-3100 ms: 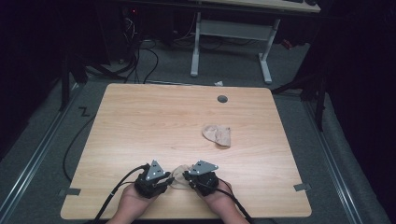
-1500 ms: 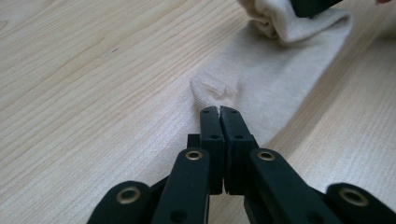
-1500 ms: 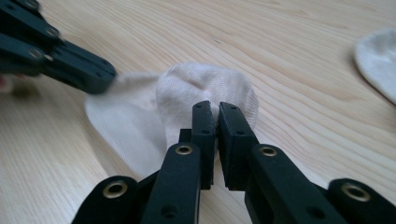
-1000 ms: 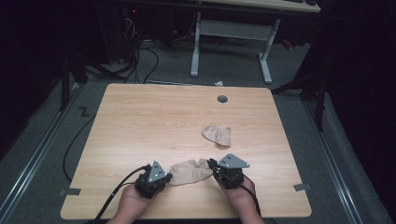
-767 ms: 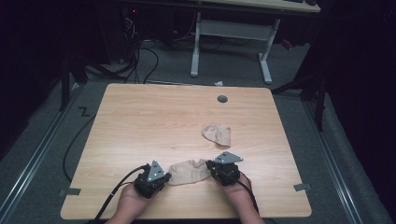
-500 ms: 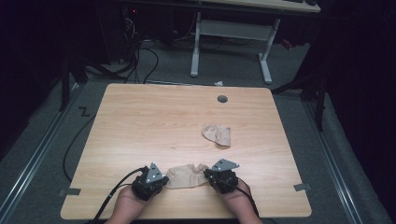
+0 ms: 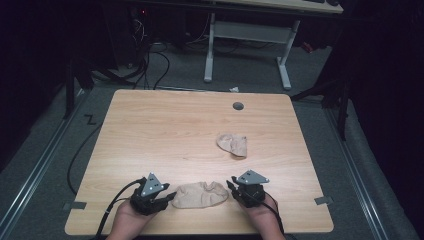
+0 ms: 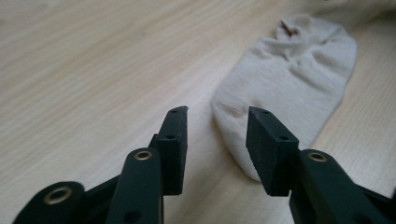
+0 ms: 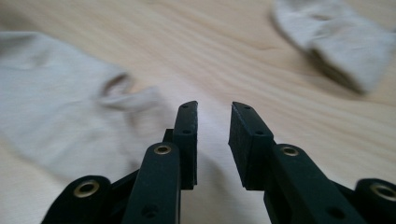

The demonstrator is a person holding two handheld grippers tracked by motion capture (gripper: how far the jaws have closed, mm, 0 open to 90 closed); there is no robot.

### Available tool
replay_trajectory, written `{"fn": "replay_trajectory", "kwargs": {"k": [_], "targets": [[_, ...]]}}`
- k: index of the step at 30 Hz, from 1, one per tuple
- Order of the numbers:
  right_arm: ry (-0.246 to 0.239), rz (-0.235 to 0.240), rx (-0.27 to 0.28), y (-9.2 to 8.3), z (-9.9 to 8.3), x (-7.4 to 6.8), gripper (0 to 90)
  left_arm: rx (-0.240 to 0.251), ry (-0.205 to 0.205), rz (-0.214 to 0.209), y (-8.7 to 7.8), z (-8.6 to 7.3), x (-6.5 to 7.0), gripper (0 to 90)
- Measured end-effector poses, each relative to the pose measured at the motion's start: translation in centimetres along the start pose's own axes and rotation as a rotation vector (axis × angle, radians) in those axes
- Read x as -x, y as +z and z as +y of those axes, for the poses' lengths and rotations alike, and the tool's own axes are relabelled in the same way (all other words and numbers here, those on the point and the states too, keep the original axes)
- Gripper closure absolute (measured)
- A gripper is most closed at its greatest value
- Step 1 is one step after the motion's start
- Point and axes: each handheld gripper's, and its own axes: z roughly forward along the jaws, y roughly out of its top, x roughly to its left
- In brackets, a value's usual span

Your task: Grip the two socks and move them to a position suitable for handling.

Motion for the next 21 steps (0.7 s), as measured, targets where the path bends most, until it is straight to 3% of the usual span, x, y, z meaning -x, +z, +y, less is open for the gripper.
{"fn": "replay_trajectory", "kwargs": {"k": [1,4,6,7,9,10,11,17,20,21], "targets": [[0.016,-0.043,0.017,0.0,0.2,0.8,73.7,0.011,-0.004,0.003,-0.1,0.0,-0.4,55.2],[0.041,-0.085,0.047,0.0,1.0,2.2,77.0,0.027,-0.046,0.009,-0.3,-0.4,-1.5,54.2],[0.081,-0.096,0.044,0.5,2.0,3.6,78.6,0.026,-0.046,0.016,-0.3,-0.4,-1.7,53.1],[0.081,-0.096,0.044,0.5,2.0,3.6,78.6,0.025,-0.042,0.024,-0.4,-0.5,-1.8,53.1],[0.146,-0.131,0.027,2.0,3.7,5.6,80.1,0.028,-0.045,0.037,-0.4,-0.5,-2.0,53.6],[0.146,-0.131,0.027,2.0,3.7,5.6,80.1,0.028,-0.045,0.037,-0.4,-0.5,-2.0,54.2],[0.186,-0.117,0.009,3.3,4.9,6.8,79.5,0.022,-0.039,0.046,-0.4,-0.6,-2.1,54.2],[0.176,-0.167,-0.046,6.4,7.0,8.1,84.8,0.022,-0.061,0.028,-0.4,-0.7,-2.2,52.7],[0.187,-0.172,-0.109,8.0,6.6,8.9,85.1,0.011,-0.044,0.032,-0.4,-0.8,-1.9,51.6],[0.190,-0.161,-0.158,8.9,5.9,9.3,85.8,0.011,-0.046,0.022,-0.5,-0.7,-1.8,52.1]]}}
